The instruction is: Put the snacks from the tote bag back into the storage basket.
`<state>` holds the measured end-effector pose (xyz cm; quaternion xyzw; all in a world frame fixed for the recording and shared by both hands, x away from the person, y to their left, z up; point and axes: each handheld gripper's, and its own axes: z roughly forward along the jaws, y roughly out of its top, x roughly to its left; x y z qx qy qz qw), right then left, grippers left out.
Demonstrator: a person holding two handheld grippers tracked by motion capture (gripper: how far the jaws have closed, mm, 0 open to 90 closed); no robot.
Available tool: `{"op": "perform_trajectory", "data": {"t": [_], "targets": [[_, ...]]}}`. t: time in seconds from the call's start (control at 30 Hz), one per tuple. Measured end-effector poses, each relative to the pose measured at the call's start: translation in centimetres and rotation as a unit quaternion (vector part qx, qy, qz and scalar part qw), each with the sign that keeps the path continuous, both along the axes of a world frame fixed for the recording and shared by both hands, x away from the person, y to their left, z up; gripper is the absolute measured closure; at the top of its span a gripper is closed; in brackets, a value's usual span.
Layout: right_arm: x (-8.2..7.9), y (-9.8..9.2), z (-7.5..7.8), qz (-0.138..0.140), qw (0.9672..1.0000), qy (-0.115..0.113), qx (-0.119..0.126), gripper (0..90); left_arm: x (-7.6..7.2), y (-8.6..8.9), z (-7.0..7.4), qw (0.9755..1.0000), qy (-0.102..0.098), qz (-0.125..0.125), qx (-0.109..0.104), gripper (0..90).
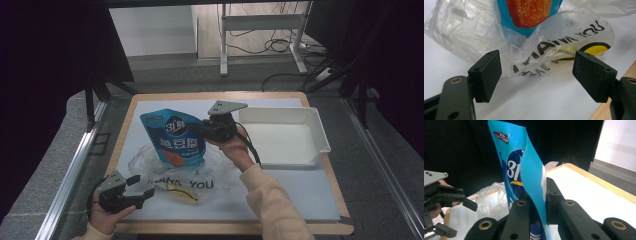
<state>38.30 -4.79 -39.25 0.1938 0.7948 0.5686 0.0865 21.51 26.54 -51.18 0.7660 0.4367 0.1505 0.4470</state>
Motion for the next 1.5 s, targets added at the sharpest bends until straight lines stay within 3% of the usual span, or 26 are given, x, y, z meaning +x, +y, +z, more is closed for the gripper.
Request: {"op": "perform_trajectory", "data": {"t": [0.93,1.5], "targets": [[0.5,0.1,-0.2,0.035,0.9977,0.019,0.055,87.9,0.0,-0.1,0.0,1.0,0.001,-0.003,0.001,23.2],[0.0,0.4,1.0,0.041,0.9959,0.016,0.079,88.5,0.0,-0.1,0.0,1.0,0.001,-0.004,0.001,23.2]]}}
